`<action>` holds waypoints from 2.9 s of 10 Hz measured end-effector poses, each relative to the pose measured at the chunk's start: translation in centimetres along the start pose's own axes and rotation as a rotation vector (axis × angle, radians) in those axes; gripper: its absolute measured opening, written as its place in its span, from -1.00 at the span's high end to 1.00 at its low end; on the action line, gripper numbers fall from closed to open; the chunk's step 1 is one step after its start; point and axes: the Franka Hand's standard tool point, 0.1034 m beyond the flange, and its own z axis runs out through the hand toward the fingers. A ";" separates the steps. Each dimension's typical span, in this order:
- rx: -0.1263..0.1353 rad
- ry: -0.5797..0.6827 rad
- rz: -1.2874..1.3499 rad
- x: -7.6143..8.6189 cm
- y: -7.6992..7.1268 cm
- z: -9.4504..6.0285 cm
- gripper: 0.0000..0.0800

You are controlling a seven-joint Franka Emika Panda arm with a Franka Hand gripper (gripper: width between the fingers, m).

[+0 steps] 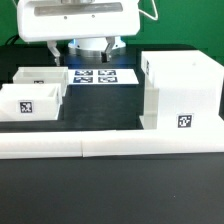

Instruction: Assemble drawer

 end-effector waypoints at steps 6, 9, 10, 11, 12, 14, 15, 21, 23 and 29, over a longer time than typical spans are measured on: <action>0.002 -0.014 -0.065 -0.9 4.2 2.5 -0.62; -0.018 -0.011 -0.058 -1.7 5.3 5.0 -0.62; -0.024 -0.010 -0.056 -2.0 5.4 5.7 -0.62; -0.032 -0.008 -0.058 -2.3 5.3 6.7 -0.62; -0.038 -0.006 -0.060 -2.5 5.3 7.4 -0.62; -0.041 0.000 -0.056 -2.6 5.1 8.0 -0.62; -0.043 0.002 -0.056 -2.6 5.1 8.1 -0.62; -0.044 0.004 -0.057 -2.6 5.1 8.1 0.83; -0.044 0.004 -0.057 -2.6 5.1 8.1 0.90; -0.017 -0.003 -0.045 -1.1 1.3 5.7 0.90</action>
Offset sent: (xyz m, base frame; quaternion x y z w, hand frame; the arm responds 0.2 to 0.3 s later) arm 0.0022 -0.0355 -0.0196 0.0333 -0.0005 -0.0320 0.9989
